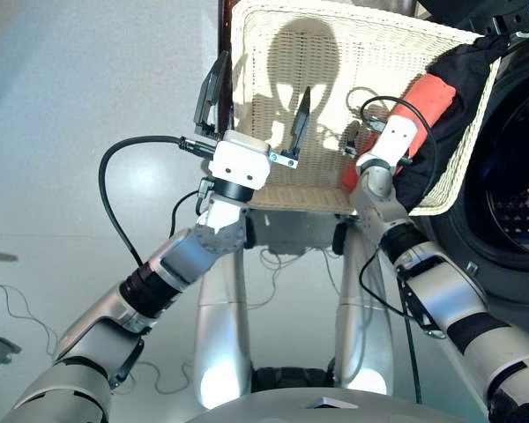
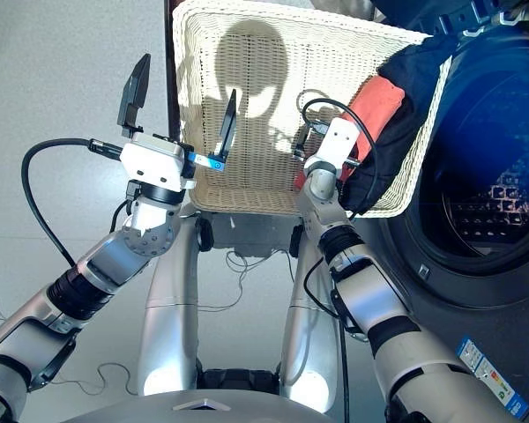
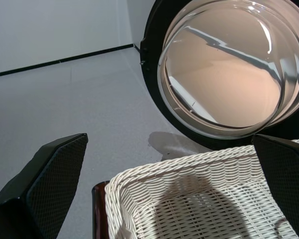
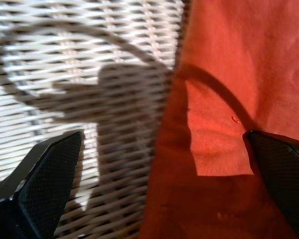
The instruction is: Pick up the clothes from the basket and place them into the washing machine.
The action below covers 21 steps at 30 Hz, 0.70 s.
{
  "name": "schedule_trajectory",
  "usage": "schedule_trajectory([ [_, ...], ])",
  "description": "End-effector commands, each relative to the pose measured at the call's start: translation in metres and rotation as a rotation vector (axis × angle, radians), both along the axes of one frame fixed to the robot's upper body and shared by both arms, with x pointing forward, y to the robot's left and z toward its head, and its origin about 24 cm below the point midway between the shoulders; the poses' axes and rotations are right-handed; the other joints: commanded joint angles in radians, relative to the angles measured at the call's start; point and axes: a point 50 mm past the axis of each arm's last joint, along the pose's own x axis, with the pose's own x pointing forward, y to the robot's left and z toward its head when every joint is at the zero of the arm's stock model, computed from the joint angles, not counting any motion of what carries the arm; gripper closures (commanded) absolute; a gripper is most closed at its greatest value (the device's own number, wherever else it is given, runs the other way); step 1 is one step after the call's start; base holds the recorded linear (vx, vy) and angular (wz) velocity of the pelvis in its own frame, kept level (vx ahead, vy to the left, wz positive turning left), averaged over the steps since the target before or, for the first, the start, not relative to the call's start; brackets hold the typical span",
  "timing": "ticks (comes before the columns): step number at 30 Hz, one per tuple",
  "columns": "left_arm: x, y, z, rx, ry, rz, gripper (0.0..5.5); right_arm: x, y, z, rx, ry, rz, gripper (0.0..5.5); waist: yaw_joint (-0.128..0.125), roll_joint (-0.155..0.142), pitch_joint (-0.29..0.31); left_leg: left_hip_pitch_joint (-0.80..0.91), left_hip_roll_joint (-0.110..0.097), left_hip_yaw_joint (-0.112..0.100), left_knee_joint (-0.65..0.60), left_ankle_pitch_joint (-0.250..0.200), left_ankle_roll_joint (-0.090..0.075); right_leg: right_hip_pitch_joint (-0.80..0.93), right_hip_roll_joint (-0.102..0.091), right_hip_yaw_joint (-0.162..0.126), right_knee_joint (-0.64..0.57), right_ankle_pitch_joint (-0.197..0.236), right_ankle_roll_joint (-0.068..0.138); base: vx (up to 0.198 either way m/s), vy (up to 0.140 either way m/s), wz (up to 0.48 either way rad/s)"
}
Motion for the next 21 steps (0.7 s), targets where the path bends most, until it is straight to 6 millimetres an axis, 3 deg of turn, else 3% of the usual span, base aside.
schedule_trajectory([
  [1,-0.022,-0.013,0.016,-0.065,-0.097,-0.118,0.0,0.0,-0.014,0.004,0.119,-0.021,-0.092,0.0,0.014,0.099,-0.013,0.06,0.009,0.015,-0.031,-0.045,-0.063,-0.011,0.016,-0.025,-0.032,-0.001,-0.055,0.0,0.0,0.0],
  [9,-0.022,-0.013,0.017,-0.085,-0.083,-0.118,0.0,0.003,-0.022,0.007,0.264,0.012,-0.208,0.0,0.017,0.103,-0.013,0.059,0.008,0.018,-0.033,-0.049,-0.063,-0.012,0.015,-0.025,-0.032,-0.003,-0.054,0.0,0.0,0.0],
  [21,-0.024,-0.011,0.019,-0.103,-0.086,-0.107,0.0,0.002,-0.03,0.004,0.237,0.084,-0.315,0.0,0.008,0.096,-0.013,0.058,0.008,0.017,-0.036,-0.05,-0.062,-0.012,0.014,-0.027,-0.037,0.001,-0.053,0.0,0.0,0.0],
])
